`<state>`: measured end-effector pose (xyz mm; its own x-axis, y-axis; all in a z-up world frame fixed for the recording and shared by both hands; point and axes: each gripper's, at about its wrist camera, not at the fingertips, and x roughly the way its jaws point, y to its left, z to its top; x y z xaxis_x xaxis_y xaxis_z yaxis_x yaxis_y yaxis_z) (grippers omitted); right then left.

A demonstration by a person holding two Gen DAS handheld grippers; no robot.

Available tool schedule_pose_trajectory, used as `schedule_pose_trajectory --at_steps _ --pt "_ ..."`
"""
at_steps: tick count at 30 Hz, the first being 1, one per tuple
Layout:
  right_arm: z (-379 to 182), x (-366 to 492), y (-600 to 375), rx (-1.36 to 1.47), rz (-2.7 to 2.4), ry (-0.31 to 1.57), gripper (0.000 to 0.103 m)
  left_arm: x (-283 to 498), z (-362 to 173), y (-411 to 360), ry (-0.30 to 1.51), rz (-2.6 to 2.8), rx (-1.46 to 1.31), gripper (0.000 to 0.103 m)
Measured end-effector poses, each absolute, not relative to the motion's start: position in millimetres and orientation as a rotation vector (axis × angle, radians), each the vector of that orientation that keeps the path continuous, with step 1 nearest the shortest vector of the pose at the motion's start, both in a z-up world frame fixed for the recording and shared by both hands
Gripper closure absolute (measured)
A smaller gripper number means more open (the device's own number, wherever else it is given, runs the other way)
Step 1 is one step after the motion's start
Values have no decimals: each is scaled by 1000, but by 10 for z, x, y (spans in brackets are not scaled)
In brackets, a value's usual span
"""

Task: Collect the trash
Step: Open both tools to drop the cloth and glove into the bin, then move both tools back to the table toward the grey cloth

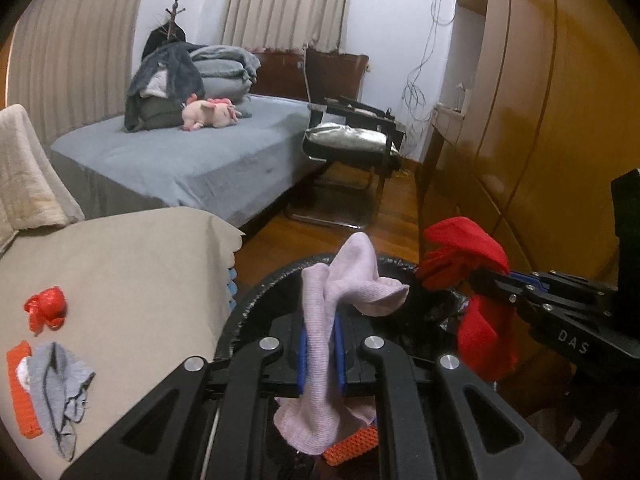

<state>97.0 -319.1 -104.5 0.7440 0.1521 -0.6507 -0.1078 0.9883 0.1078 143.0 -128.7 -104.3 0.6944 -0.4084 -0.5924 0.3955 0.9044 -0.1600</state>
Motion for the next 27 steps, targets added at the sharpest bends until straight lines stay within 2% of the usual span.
schedule_pose_trajectory --at_steps 4,5,6,7,9,11,13,14,17,22,27 --pt "-1152 1049 -3231 62 146 745 90 1564 -1135 -1374 690 -468 -23 92" --pt "-1190 1064 -3237 53 137 754 81 1573 -1146 -1389 696 -480 -23 90" --pt "-1208 1083 -3252 50 134 765 73 1597 -1163 -1401 705 -485 -23 80" --pt "-1256 1103 -3268 49 130 789 62 1615 -1180 -1397 712 -492 -31 60" --pt "-1336 1104 -3291 43 125 824 59 1617 -1214 -1358 728 -501 -45 49" --pt "-1392 1078 -3319 39 113 840 46 1605 -1253 -1314 749 -513 -53 44" --pt "-1415 1039 -3347 46 99 842 42 1580 -1284 -1253 761 -512 -56 39" --pt "-1418 1028 -3353 48 95 842 32 1556 -1283 -1249 762 -509 -53 37" --pt "-1371 981 -3347 45 68 815 16 1480 -1252 -1139 747 -488 -51 33" --pt "-1175 933 -3185 29 91 736 8 1334 -1046 -804 670 -408 -68 19" --pt "-984 960 -2918 49 153 669 6 1178 -834 -417 591 -305 -70 10"
